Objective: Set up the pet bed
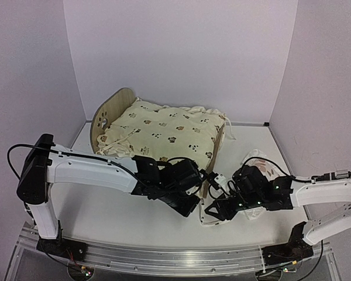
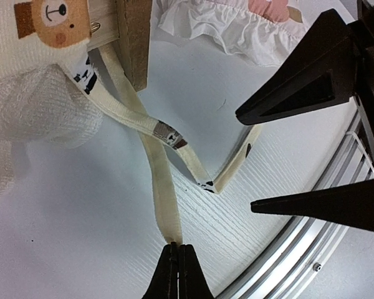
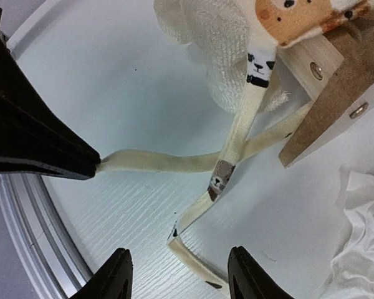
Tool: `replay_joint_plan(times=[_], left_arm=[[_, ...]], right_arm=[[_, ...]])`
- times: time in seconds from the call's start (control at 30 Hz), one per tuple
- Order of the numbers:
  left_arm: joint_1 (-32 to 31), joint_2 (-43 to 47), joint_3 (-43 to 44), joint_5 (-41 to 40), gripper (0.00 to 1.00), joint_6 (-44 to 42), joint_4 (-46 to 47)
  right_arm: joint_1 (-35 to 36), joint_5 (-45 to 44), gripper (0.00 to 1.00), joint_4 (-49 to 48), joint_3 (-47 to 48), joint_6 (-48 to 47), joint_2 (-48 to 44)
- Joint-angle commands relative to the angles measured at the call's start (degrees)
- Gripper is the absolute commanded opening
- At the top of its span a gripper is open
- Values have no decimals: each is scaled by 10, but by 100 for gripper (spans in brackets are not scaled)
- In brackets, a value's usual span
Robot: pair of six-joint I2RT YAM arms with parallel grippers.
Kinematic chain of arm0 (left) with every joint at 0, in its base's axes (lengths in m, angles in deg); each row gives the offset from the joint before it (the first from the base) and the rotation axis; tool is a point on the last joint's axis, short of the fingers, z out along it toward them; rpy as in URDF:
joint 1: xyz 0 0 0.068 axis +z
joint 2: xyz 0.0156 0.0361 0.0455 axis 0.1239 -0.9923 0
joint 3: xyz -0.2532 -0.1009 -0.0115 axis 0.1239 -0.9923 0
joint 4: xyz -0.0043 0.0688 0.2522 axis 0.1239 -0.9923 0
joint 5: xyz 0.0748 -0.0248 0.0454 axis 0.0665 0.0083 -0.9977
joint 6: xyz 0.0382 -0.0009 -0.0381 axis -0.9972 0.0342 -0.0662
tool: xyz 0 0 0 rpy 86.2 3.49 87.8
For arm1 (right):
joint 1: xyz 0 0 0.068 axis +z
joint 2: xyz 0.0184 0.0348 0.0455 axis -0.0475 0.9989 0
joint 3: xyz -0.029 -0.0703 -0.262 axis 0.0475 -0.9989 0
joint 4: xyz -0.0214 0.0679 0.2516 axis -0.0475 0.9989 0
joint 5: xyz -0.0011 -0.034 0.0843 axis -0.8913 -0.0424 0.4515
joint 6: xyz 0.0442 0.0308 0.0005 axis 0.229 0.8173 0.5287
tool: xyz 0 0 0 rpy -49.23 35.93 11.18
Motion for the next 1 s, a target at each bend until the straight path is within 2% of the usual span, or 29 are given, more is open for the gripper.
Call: replay_joint_plan(times=[0.0,0.1,0.33,0.57,0.77,0.97], left_arm=[[-2,25,1,2,0,0,15],[-2,29,-2,0,0,2,18],[-1,35,0,7,0,0,24],[-1,44,2,19,0,-1,28],[-1,56,-10,22,0,1,27],[-1,63,-22,22,0,5,33]], right_arm=[[4,-14,56,-132,-40,-161,6],[6,-14,63,-156,-42,-202,25],[26,-58,69,-209,-38,-238,62],[44,-123,67,-253,-20,-276,121],[44,-157,63,-326,-37,-288,126],[45,-177,60,-340,-32,-295,137]])
